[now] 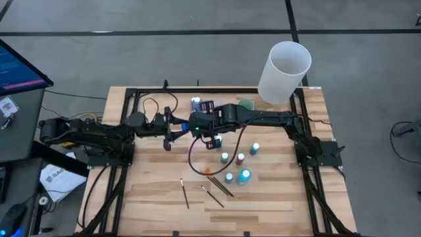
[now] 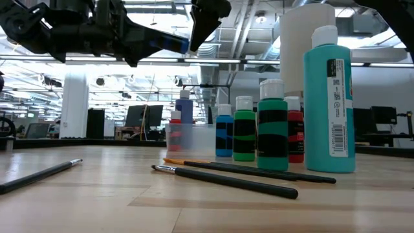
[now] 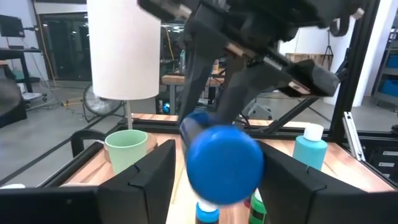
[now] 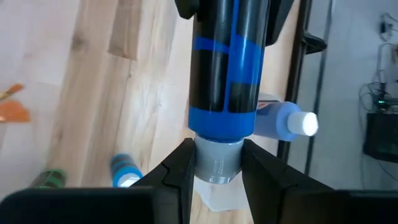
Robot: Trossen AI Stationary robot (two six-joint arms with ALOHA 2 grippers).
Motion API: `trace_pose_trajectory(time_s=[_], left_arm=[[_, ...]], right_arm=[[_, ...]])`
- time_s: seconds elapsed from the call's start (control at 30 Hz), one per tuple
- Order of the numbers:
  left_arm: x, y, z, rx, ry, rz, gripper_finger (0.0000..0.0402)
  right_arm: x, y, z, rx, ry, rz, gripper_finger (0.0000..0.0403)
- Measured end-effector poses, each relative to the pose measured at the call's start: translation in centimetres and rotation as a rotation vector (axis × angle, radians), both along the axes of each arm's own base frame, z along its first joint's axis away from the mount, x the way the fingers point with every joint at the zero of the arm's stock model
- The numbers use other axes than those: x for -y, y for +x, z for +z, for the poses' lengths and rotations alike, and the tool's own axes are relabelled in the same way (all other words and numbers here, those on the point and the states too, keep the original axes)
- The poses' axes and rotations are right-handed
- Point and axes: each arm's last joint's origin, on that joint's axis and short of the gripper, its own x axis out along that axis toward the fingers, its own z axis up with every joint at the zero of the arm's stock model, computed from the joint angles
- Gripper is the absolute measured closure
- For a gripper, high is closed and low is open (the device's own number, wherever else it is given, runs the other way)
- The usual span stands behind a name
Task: Pick & Place Paint Supplies
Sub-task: Put the small bottom blue paint bottle into the transparent bin
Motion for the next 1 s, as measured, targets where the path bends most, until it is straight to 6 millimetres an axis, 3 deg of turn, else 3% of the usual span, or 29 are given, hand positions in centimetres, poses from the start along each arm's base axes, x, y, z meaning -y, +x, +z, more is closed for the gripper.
trace_pose_trajectory(time_s=[0.23,0.67,1.0], left_arm=[[0.09,0.01,-0.02,-0.002,-0.002,-0.031,0.0218],[0.07,0.02,-0.21,-0.024,-0.007,-0.031,0.0279],[0.11,0.03,-0.36,-0.042,-0.021,-0.045,0.0285]], right_arm=[[0.18,0.23,-0.33,-0.005,-0.002,0.004,0.0303],[0.2,0.24,-0.42,-0.009,-0.001,0.002,0.03],[0.17,0.25,-0.42,-0.009,0.0,0.003,0.0298]])
